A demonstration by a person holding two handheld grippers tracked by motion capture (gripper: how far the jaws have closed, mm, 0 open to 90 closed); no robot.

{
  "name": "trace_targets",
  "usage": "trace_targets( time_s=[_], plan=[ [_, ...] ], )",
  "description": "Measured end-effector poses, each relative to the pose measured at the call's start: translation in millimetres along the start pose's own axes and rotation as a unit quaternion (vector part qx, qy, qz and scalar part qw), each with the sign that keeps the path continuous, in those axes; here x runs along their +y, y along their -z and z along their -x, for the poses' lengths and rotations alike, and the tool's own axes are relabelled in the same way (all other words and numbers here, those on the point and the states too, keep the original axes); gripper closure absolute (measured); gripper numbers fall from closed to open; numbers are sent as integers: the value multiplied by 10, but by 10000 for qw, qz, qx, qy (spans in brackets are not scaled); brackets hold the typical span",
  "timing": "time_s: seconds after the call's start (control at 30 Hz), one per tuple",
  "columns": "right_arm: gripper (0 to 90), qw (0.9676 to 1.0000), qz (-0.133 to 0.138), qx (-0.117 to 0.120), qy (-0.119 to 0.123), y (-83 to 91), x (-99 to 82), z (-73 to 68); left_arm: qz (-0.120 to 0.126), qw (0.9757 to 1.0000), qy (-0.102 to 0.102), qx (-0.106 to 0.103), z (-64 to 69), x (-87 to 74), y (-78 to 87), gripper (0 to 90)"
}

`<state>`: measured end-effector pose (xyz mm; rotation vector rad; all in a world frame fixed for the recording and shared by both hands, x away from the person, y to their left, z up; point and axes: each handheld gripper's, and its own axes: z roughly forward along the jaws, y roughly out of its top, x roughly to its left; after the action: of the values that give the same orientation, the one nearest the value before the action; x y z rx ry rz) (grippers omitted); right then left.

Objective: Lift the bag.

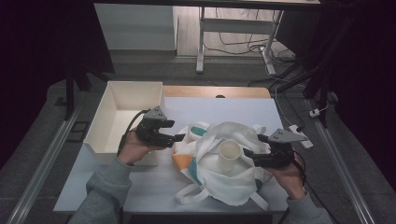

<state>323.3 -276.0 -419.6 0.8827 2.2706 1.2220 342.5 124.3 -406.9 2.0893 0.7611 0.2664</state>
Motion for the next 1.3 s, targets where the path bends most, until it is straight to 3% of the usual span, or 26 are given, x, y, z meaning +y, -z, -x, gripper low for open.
trace_targets(
  time_s=[0.27,0.47,0.73,0.83,1.0,1.3],
  plan=[
    [209,9998,-180,28,25,15,-60,4,-109,9999,-28,-56,109,-15,-55,313],
    [213,9998,-173,20,5,60,-89,8,-231,9994,-260,-8,321,27,-73,315],
    [215,9998,-188,9,56,94,-101,-11,-478,9985,-260,-49,492,35,-336,323],
    [217,9998,-172,-9,49,115,-102,-15,-601,9979,-219,59,543,40,-464,333],
    [218,9997,-228,-44,65,134,-125,-32,-770,9969,-76,117,541,29,-624,358],
    [219,9993,-334,-129,59,149,-187,-45,-1137,9934,-25,130,531,-85,-804,401]
  ],
)
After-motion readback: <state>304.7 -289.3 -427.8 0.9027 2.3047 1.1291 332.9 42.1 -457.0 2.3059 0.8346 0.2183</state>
